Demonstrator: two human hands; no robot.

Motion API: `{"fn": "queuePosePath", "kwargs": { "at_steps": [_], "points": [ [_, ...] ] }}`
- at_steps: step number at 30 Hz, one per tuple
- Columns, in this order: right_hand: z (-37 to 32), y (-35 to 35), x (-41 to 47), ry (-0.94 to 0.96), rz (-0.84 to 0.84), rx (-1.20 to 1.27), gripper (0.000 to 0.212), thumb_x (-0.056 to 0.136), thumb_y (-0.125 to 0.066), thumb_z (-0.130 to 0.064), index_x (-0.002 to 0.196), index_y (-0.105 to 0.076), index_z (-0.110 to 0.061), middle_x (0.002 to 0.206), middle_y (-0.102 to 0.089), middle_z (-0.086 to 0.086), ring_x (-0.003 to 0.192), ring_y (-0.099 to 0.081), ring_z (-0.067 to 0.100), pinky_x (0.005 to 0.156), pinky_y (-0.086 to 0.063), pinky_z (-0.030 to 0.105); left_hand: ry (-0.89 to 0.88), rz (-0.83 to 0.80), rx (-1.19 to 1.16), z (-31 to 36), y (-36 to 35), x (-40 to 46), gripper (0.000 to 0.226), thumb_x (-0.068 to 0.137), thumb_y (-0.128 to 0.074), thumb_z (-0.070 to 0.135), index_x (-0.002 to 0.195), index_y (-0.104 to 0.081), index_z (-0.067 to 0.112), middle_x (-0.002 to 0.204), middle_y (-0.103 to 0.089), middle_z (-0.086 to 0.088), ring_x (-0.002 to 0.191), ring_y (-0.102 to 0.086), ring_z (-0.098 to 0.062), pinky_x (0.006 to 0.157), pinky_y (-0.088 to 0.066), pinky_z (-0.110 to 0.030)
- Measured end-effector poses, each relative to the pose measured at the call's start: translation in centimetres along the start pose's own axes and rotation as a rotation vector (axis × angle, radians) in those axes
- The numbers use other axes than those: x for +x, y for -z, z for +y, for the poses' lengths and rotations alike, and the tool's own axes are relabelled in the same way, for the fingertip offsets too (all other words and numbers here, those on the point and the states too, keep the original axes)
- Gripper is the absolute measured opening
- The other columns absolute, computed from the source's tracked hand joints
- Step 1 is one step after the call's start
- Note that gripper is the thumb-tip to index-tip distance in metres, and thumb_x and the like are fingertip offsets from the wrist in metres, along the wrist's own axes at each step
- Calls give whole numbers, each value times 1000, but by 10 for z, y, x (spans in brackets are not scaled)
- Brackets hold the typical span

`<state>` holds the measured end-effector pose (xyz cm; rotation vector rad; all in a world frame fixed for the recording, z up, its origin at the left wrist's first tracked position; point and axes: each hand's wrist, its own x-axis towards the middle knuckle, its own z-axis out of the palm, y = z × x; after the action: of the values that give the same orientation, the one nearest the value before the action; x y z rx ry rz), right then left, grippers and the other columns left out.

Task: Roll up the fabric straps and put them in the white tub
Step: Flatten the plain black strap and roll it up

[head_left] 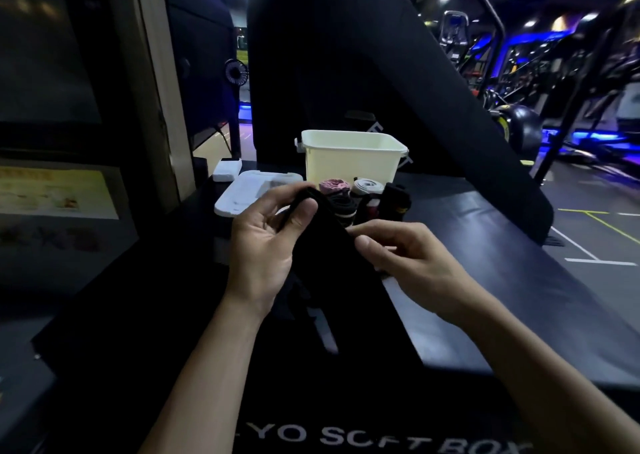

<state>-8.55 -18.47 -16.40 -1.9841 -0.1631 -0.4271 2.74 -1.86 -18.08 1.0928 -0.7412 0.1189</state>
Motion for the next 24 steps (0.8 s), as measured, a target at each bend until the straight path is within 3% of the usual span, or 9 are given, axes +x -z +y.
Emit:
{"fn": "queuePosePath", "kwargs": {
  "at_steps": [2,5,9,13,16,19,22,24],
  "points": [
    [4,9,-8,-35,99,12,17,99,-61,-5,109,-74,-7,83,-74,4,77,-68,13,65,-54,23,36,-4,-11,-6,-15,-4,17,89,-75,13,105,-76,10,104,-78,-7,100,-73,-19,89,-54,-27],
    [7,24,-20,-150,113,56,23,98,-64,-15,120,-69,-15,92,-74,8,78,-70,16,61,-58,32,102,-7,-64,-19,-38,-8,11,86,-77,9,97,-77,6,93,-78,-15,90,-76,-24,84,-58,-30],
    [15,33,-32,-166,109,16,26,98,-65,-15,124,-69,-15,84,-72,-4,73,-66,18,53,-51,31,181,-42,-53,-33,-65,-14,7,87,-75,3,92,-76,7,81,-78,-10,77,-76,-20,73,-58,-25],
    [22,41,-37,-150,214,-92,7,98,-66,-12,99,-72,-10,74,-67,0,64,-62,17,49,-50,33,233,-155,-119,-35,-79,-14,18,94,-68,1,107,-73,11,100,-77,-4,96,-72,-18,90,-57,-29],
    [21,65,-34,-152,433,-54,12,97,-65,-7,89,-71,-13,68,-65,2,54,-58,14,44,-51,29,205,-251,17,-39,-80,-15,32,96,-68,6,124,-66,21,125,-69,8,117,-65,-12,101,-52,-26],
    [15,97,-29,-224,653,156,12,98,-65,-13,88,-67,-17,72,-67,-2,46,-52,10,44,-50,24,249,-313,206,-49,-75,-16,37,94,-73,18,129,-62,25,126,-65,11,111,-66,-8,92,-55,-23],
    [25,120,-27,-332,767,286,8,99,-65,-18,91,-64,-20,90,-66,-3,46,-56,7,50,-55,24,457,-510,193,-59,-78,-23,32,94,-71,21,125,-63,20,108,-72,8,98,-69,-4,74,-54,-17],
    [37,125,-27,-390,807,380,6,100,-63,-17,96,-62,-21,96,-64,-4,49,-61,6,57,-60,24,522,-631,230,-69,-80,-30,37,91,-76,24,125,-63,20,113,-75,6,106,-70,-2,81,-54,-19]
  ]
}}
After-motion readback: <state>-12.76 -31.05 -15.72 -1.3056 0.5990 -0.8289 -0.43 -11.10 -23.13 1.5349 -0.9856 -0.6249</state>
